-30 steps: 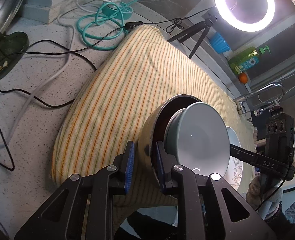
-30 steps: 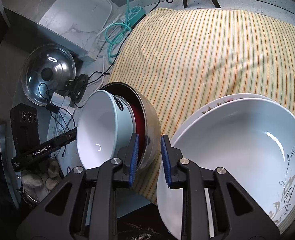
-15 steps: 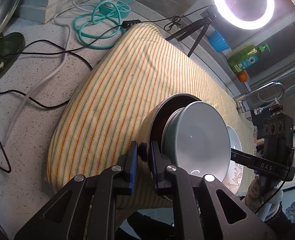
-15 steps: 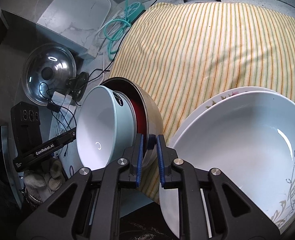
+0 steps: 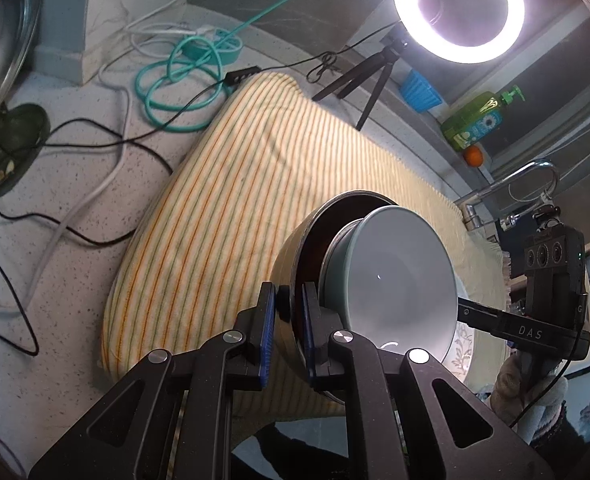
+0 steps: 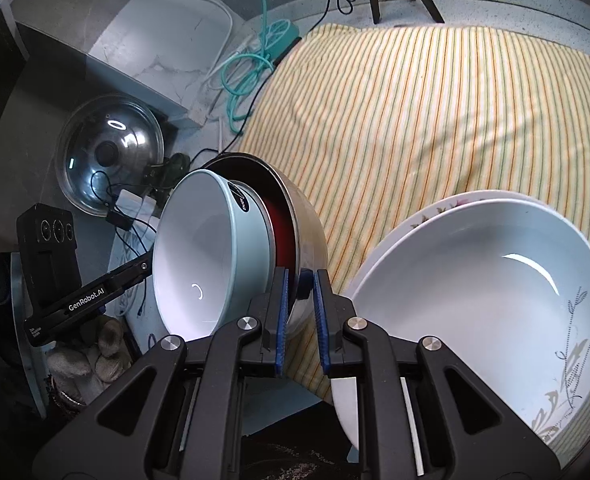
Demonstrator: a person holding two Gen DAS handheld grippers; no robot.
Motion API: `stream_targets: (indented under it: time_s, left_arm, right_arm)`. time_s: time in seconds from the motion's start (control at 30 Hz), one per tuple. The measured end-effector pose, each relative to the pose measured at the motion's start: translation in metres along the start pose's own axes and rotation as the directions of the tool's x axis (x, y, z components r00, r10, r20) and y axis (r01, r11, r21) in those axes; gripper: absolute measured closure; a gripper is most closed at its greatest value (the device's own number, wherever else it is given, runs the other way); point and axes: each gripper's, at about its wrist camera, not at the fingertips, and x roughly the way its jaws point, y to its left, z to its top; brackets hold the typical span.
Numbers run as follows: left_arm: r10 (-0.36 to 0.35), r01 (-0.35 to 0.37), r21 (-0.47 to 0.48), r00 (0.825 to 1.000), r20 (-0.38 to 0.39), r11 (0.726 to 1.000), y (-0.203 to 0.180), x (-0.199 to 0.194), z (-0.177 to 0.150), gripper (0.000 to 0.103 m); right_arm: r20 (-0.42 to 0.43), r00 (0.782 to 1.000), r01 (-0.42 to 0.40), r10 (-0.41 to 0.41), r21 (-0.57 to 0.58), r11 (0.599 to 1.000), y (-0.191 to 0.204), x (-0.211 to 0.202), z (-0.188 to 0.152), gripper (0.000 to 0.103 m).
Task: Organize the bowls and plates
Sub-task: 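Carry the nested bowl stack onto the white plate stack with the left gripper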
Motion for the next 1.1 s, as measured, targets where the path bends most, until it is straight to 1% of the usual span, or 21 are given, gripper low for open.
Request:
stream_targets:
  time_s: [0.27,0.43,0.57,0.8,1.1]
  left_arm:
    - [-0.038,0.035,0.065,0.998,0.040,0.997,-0.032,-0.014,0.010,0.094]
    - [-0.073,0.069,0.108,0.997,0.037,0.992,-0.054,-0.012,0.012,0.094]
    - [-0.098,0.094,0.143,0.995,0.019,0.985,-0.072,-0.006,0.010,0.094]
    - [-0.130,0.134,0.186,0.991,-0.035,0.973,-0.103,0.017,-0.002,0.094]
    - [-0.146,0.164,0.205,0.984,-0.100,0.965,-0.130,0.043,-0.019,0.094]
  right_arm:
    - [0.055,0.998,-0.008,0.007,0.008,1.000,-0.004,-0.041,-0.002,0.089]
    - [0.088,0.996,-0.003,-0.001,0.038,0.999,-0.015,-0.064,-0.008,0.089]
    - [0.109,0.994,0.010,-0.017,0.064,0.998,-0.029,-0.082,-0.016,0.089]
    - [0.133,0.989,0.046,-0.063,0.127,0.991,-0.055,-0.108,-0.035,0.089]
    - [0.136,0.985,0.079,-0.107,0.198,0.977,-0.088,-0.125,-0.056,0.089]
